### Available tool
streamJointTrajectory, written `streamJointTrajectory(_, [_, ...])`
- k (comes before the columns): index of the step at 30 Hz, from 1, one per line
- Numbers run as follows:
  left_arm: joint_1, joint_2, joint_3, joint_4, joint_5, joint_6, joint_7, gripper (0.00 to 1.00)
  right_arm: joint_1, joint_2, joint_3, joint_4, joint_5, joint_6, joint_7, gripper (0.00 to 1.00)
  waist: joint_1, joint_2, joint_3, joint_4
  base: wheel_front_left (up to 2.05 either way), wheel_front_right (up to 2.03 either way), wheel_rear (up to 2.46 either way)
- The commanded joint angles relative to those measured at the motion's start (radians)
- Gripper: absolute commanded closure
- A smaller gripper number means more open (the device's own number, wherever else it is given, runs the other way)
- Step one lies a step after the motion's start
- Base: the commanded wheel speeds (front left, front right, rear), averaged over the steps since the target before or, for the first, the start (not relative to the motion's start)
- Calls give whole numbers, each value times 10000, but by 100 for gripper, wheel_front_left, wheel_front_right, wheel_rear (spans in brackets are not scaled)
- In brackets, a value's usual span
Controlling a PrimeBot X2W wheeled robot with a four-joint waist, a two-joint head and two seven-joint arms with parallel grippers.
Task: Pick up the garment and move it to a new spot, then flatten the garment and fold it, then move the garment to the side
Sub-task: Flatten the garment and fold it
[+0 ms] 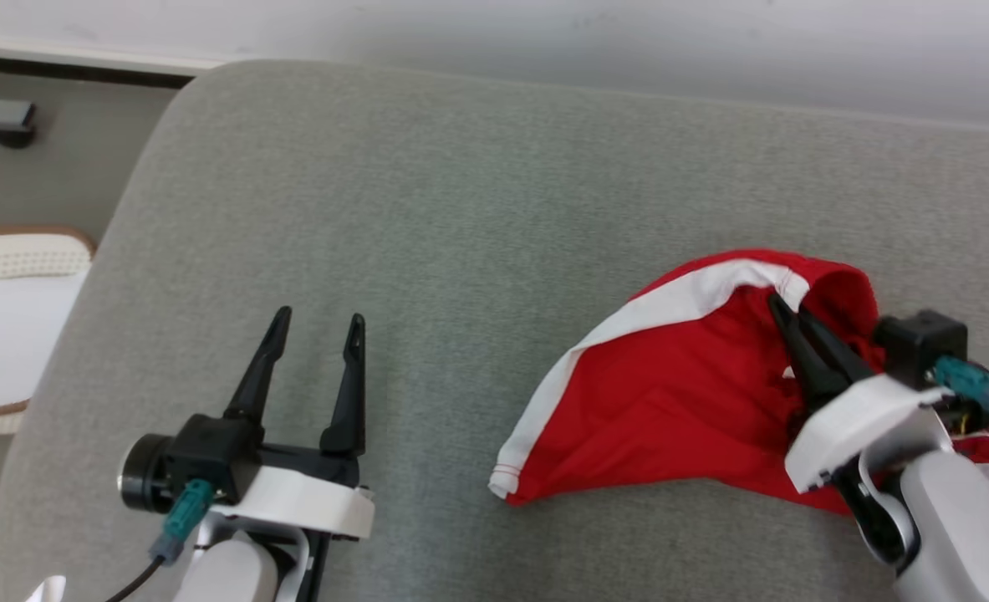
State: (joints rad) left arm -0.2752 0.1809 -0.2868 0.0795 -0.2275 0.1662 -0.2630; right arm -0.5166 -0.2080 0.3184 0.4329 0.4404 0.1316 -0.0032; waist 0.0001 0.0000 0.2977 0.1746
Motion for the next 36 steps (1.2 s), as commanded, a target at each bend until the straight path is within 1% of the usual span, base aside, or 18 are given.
streamJointTrajectory(1, [144,55,81,-24,146,-23,-16,0,335,-118,-76,-193,87,-21,-89,100,-1,0,-85,-219,0,0,0])
streamJointTrajectory(5, [266,111,235,-75,175,-62,-16,0,1368,-291,-594,-1117,305,-21,197,100,-1,0,-157,-680,0,0,0])
streamJointTrajectory(8, [338,152,322,-99,240,-66,-17,0,2144,-301,-1140,-1855,231,-21,519,100,-1,0,-156,-977,0,0,0])
streamJointTrajectory(13, [335,149,394,-138,303,-119,-17,0,3185,24,-1959,-2815,93,-21,978,100,-1,0,-124,-1262,0,0,0])
streamJointTrajectory(16, [312,135,414,-129,349,-159,-17,0,3562,308,-2095,-3107,41,-21,1037,100,-1,0,-113,-1353,0,0,0])
streamJointTrajectory(17, [317,126,418,-116,354,-171,-17,0,3664,368,-2119,-3166,16,-21,999,47,-1,0,-127,-1368,0,0,0])
streamJointTrajectory(18, [323,115,419,-101,355,-185,-17,0,3765,417,-2152,-3200,11,-21,952,0,-1,0,-143,-1373,0,0,0])
streamJointTrajectory(22, [388,84,436,-68,386,-231,-17,0,4178,609,-2268,-3606,-172,-21,471,0,-1,0,-255,-1370,0,0,0])
streamJointTrajectory(28, [686,160,644,-105,409,-135,-18,0,4801,534,-2481,-4840,-905,-21,-315,0,-1,0,-545,-1457,0,0,0])
streamJointTrajectory(31, [886,199,742,-169,414,-69,-18,0,4969,486,-2760,-5568,-1480,-21,-398,0,-1,0,-746,-1486,0,0,0])
streamJointTrajectory(36, [1316,247,835,-320,444,63,-18,0,5226,693,-3263,-6772,-2110,-21,-128,0,-1,0,-1124,-1486,0,0,0])
